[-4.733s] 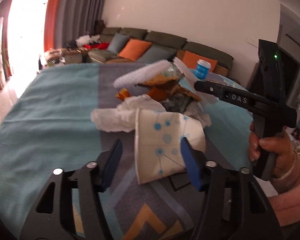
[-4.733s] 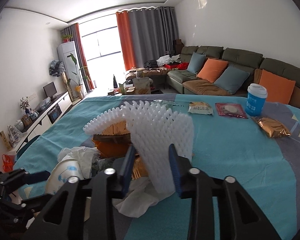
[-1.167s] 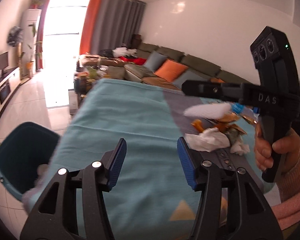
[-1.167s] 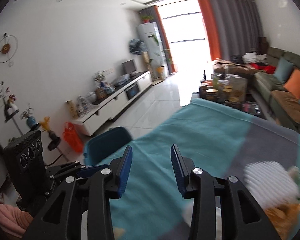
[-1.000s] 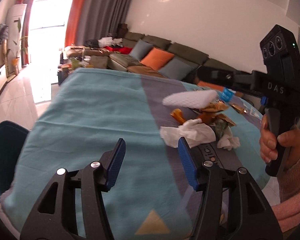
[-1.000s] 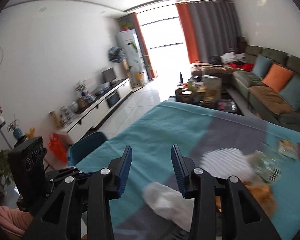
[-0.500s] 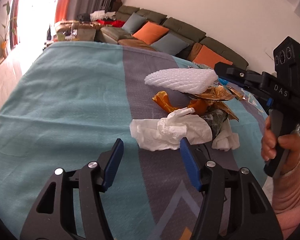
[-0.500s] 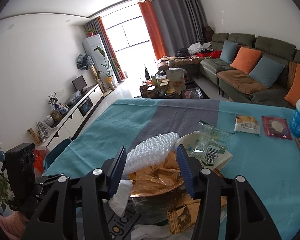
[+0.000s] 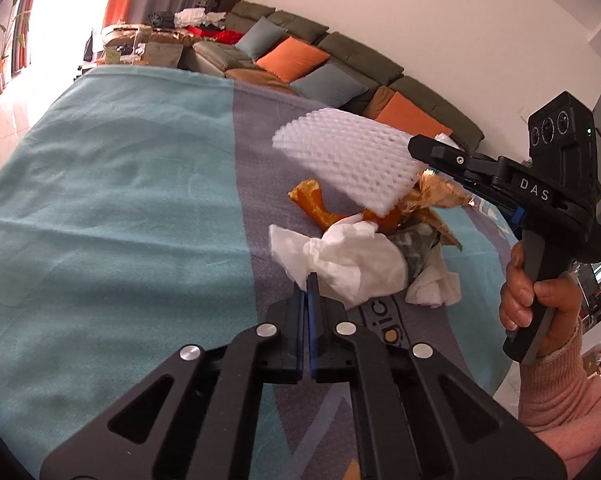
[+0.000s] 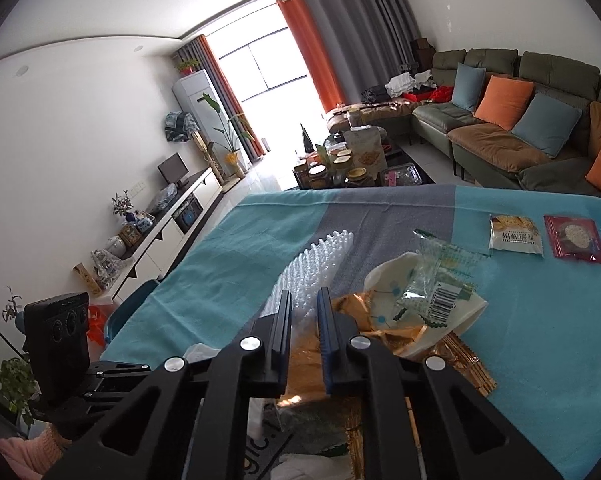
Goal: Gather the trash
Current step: 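Grasp a clear plastic bag with the right tool while the left grasps a tissue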
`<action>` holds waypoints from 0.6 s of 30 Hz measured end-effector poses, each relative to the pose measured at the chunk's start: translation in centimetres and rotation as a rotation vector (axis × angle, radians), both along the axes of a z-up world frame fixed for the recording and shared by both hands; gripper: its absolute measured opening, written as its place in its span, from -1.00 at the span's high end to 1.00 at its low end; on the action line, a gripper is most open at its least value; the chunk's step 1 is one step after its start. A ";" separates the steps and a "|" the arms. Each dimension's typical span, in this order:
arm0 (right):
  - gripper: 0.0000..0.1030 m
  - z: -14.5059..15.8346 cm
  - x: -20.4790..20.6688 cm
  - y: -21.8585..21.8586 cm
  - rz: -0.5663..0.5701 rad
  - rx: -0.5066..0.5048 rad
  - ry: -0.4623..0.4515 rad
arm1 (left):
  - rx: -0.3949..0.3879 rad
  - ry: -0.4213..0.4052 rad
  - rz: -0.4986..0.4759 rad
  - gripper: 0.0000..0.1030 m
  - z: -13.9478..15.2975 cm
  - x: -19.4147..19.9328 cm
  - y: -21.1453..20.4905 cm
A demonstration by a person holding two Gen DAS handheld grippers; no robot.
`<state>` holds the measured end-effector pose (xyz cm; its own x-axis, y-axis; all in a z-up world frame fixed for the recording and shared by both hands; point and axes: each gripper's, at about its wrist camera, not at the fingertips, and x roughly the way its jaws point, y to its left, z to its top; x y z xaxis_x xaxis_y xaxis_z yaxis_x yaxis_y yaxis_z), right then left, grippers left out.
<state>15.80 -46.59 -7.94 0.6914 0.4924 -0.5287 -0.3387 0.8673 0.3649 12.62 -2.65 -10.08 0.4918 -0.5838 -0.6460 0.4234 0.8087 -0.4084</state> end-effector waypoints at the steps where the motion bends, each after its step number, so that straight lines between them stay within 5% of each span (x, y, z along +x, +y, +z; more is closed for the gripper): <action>1: 0.79 0.2 -0.2 0.0 0.003 -0.002 -0.011 | -0.001 -0.017 0.004 0.97 0.3 -0.2 0.2; 18: 0.80 3.1 -1.8 2.6 0.099 0.041 -0.100 | 0.002 -0.159 0.097 0.97 4.3 -4.6 5.5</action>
